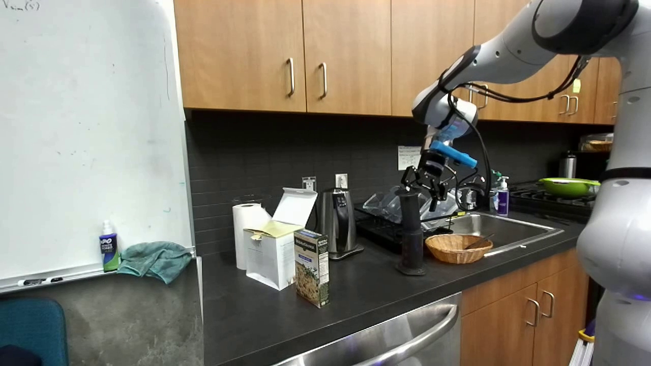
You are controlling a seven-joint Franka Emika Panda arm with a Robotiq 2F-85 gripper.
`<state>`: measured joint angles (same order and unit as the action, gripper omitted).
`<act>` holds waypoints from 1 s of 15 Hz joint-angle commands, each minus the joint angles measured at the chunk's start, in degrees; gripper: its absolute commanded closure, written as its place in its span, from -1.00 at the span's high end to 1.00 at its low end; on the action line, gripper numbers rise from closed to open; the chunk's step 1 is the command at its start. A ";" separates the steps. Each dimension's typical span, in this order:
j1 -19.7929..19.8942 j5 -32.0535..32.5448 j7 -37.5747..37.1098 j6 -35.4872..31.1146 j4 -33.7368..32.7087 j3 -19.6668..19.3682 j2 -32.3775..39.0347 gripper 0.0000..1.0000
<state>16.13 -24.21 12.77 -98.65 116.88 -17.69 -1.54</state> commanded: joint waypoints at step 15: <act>-0.39 1.72 -0.77 -0.85 0.54 0.88 -4.88 1.00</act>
<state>16.02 -23.73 12.77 -99.03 116.81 -17.07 -4.42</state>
